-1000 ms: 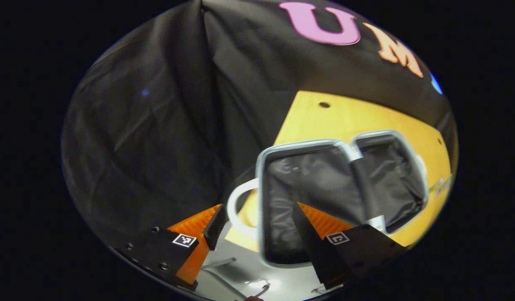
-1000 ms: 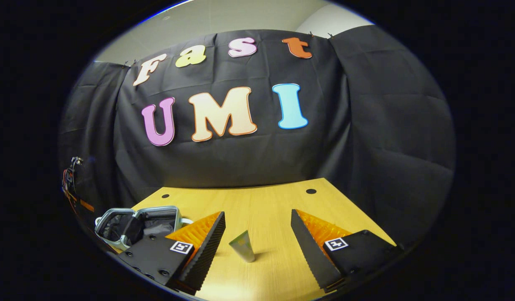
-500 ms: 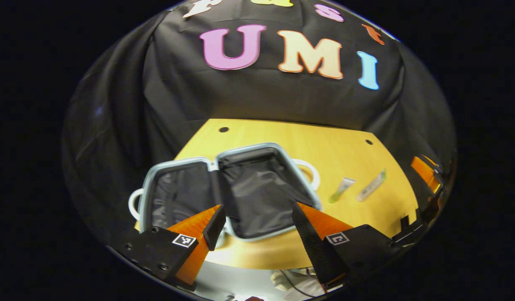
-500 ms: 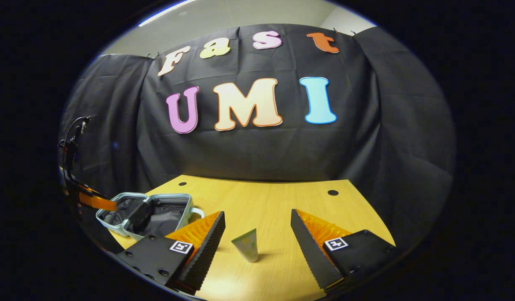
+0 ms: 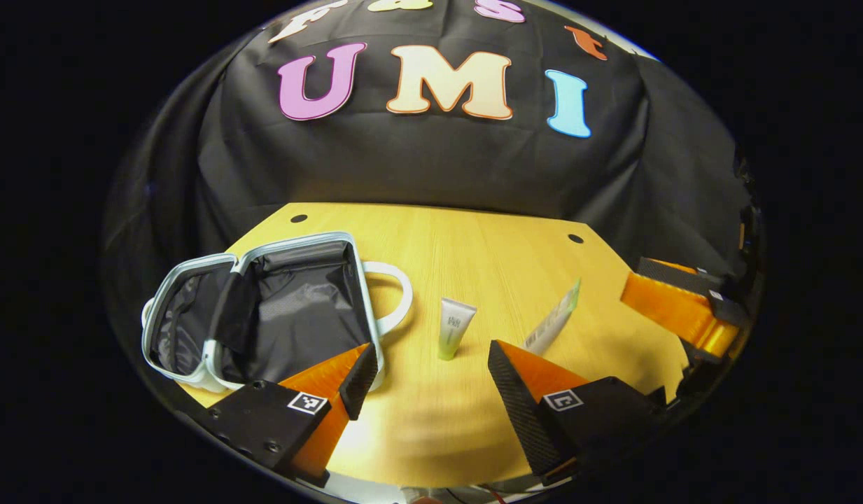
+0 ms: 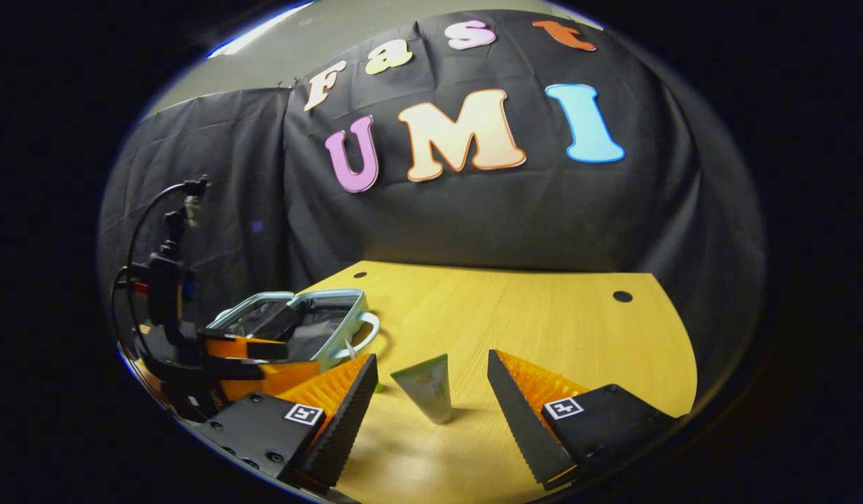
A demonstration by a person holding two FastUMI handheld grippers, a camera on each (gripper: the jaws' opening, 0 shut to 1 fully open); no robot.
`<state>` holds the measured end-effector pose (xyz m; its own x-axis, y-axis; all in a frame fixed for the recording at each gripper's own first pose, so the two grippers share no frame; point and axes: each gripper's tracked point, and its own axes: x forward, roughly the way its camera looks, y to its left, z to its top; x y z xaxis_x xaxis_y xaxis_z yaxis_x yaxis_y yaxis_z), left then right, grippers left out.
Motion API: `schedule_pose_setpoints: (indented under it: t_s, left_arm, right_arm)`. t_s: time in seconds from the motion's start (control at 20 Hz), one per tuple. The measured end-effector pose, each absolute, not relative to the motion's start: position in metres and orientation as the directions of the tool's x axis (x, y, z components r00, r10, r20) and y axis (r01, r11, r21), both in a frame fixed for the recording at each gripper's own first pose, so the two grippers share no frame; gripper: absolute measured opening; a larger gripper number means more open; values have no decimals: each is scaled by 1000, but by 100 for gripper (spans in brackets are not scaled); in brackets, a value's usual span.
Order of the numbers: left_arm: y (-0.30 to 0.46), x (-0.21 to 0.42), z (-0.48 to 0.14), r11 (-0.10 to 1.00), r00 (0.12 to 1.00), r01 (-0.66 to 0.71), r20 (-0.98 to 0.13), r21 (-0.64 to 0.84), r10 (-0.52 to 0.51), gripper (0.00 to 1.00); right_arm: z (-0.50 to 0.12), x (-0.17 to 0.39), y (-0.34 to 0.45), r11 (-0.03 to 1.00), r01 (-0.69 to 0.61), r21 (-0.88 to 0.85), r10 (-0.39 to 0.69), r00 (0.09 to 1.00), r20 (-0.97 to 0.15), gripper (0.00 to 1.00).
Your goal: First open the suitcase, pack the skin care products into it, and then close the suitcase.
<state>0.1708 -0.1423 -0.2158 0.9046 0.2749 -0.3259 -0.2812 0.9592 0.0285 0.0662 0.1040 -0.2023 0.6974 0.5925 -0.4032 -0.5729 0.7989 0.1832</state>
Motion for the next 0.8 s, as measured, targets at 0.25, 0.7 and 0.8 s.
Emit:
schedule_pose_setpoints:
  t_s: [0.25,0.7,0.8]
  left_arm:
    - [-144,220,-247,935,889,-353,-315,-9,333,96]
    - [-126,260,-279,900,872,-419,-329,-121,362,94]
    - [-123,265,-283,891,870,-428,-336,-149,362,85]
  right_arm:
    - [-237,64,104,755,-635,164,633,639,-436,98]
    - [-300,77,119,724,-672,159,648,582,-492,98]
    - [-309,81,128,713,-679,178,661,564,-495,99]
